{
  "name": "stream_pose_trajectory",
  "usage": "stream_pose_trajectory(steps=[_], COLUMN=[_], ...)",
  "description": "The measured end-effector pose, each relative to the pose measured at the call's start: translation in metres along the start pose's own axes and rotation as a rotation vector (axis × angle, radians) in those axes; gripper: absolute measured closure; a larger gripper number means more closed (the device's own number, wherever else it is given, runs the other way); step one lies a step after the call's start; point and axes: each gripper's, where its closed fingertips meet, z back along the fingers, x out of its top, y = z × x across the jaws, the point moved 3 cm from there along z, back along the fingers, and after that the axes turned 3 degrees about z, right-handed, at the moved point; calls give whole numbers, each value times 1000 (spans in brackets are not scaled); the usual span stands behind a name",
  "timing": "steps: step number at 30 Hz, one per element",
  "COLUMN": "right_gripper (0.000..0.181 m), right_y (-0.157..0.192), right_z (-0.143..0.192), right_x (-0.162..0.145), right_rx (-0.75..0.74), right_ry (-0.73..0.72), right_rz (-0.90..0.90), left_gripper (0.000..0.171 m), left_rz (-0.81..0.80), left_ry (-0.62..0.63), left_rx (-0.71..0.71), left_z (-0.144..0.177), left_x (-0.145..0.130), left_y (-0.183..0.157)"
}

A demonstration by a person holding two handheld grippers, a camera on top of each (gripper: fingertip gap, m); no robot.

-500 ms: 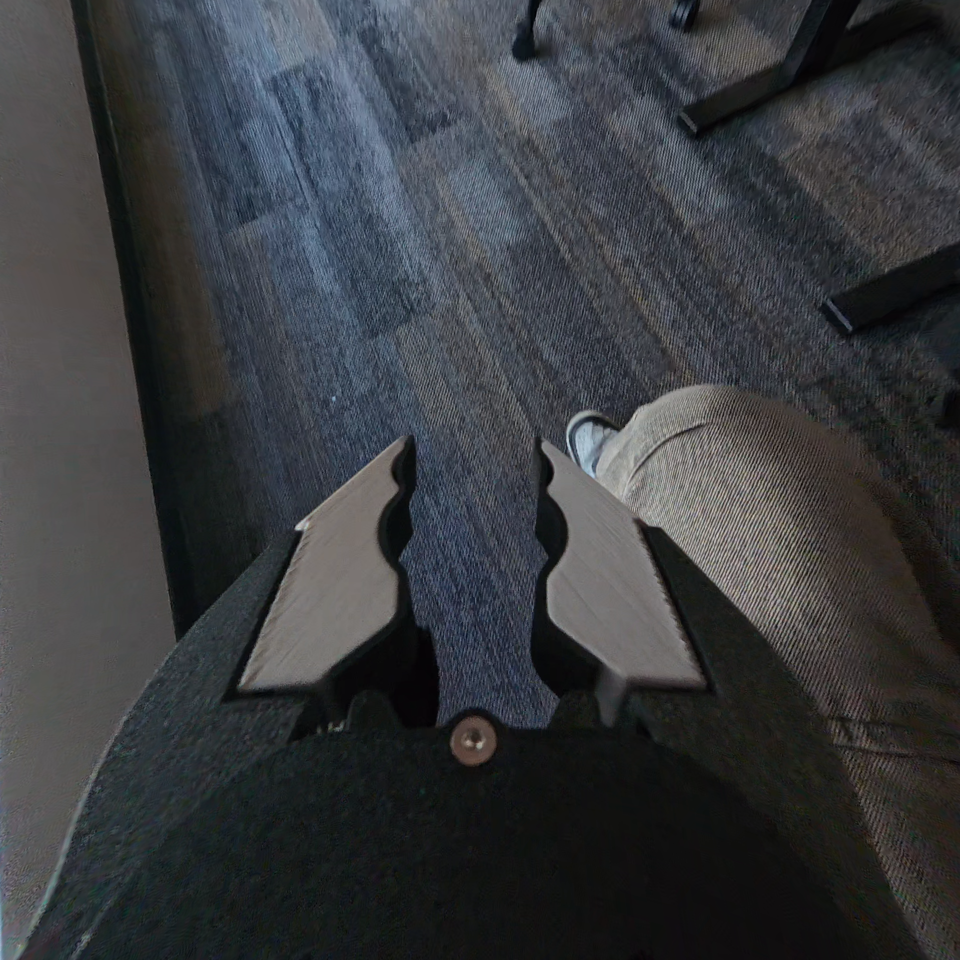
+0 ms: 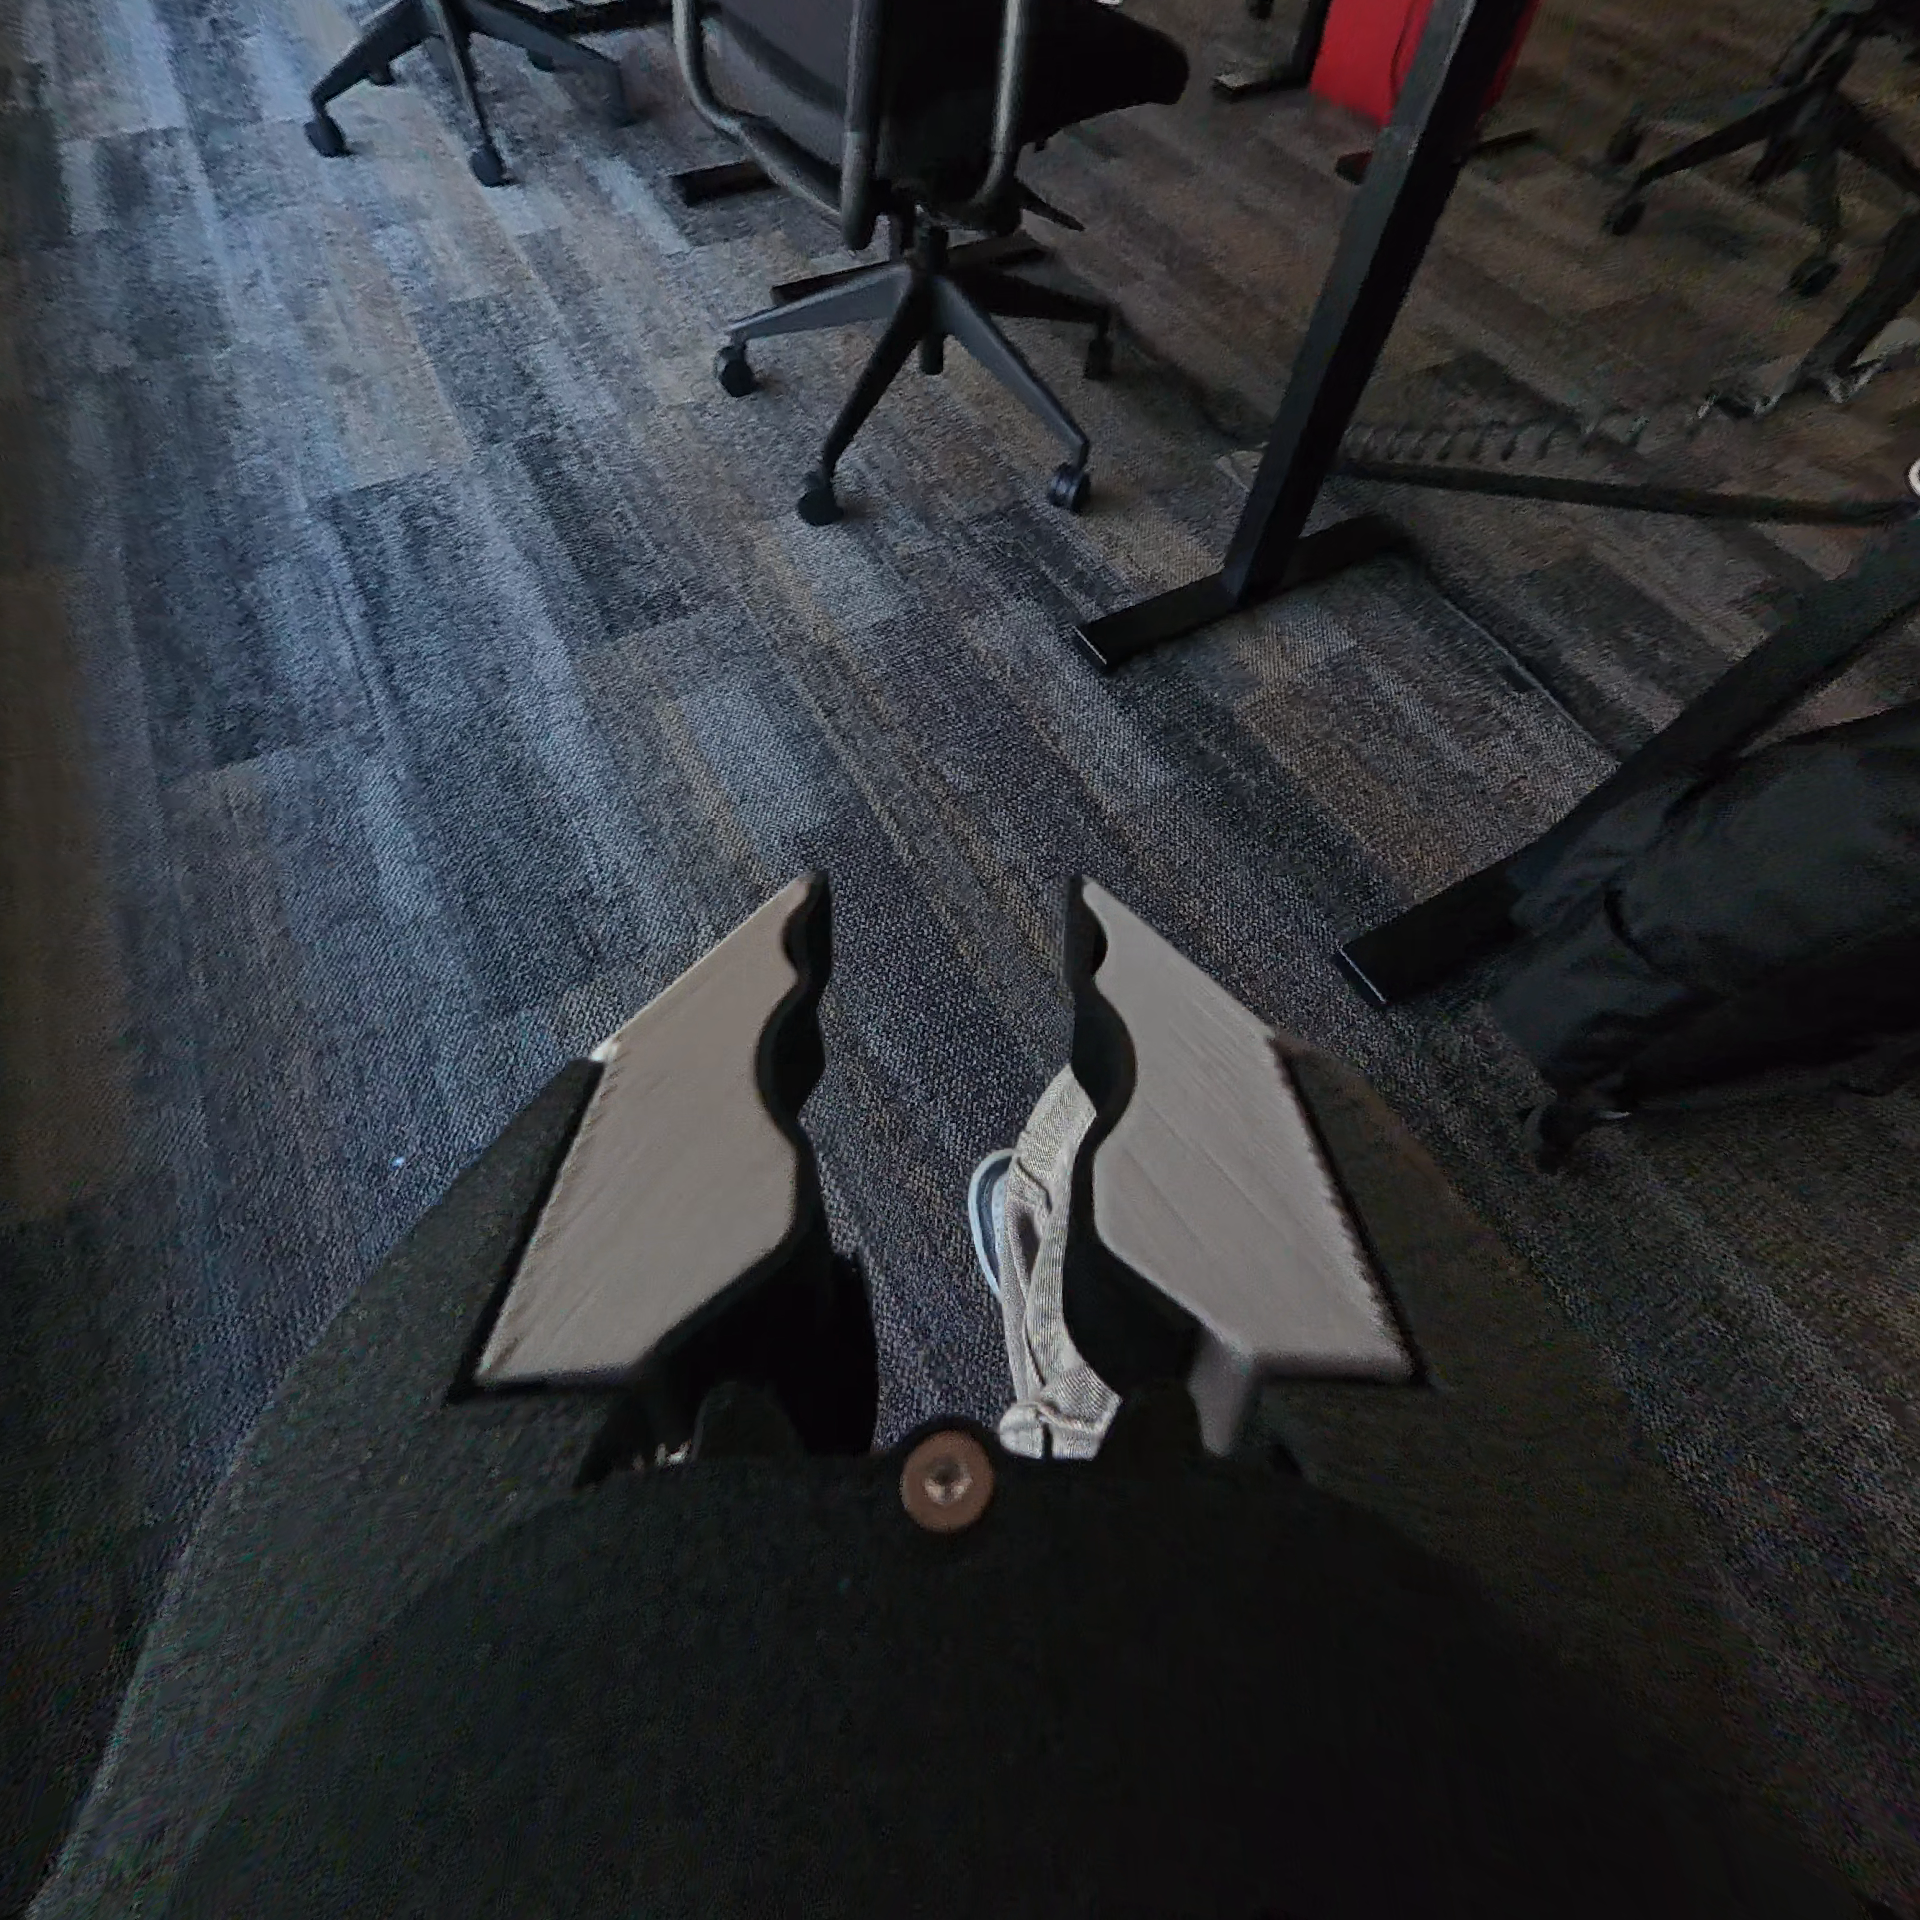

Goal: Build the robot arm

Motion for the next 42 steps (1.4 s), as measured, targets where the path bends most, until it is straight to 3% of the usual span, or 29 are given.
stream_pose_trajectory(steps=[5, 11, 16, 21, 24, 26, 30, 33, 38, 42], right_gripper=[138, 138, 138, 139, 139, 139, 137, 139, 139, 144], right_y=[-5, 5, 33, 65, 71, 63, 13, -14, -28, -23], right_z=[-24, -41, -31, -17, -13, -8, 32, 52, 36, 15], right_x=[34, 63, 75, 51, 48, 48, 43, 24, -3, 19], right_rx=[7, 29, -1, -50, -77, -127, -377, -425, -426, -353], right_ry=[-34, -46, -79, -60, -31, 0, 31, 61, 75, 16], right_rz=[14, 31, -18, -39, -5, 14, 54, 33, 13, 88], left_gripper=[127, 127, 127, 127, 127, 127, 127, 127, 127, 127], left_rz=[-26, -15, 35, 107, 57, 39, 47, 4, -46, -88], left_ry=[78, 94, 146, 155, 149, 162, 178, 200, 192, 181], left_rx=[-95, -164, -201, -234, -251, -271, -317, -319, -306, -296], left_z=[-55, -76, -68, -57, -47, -40, -26, -23, -19, -17], left_x=[11, 15, 0, -6, -10, -16, -26, -34, -35, -35], left_y=[-34, -47, -38, -41, -50, -53, -52, -47, -42, -43])
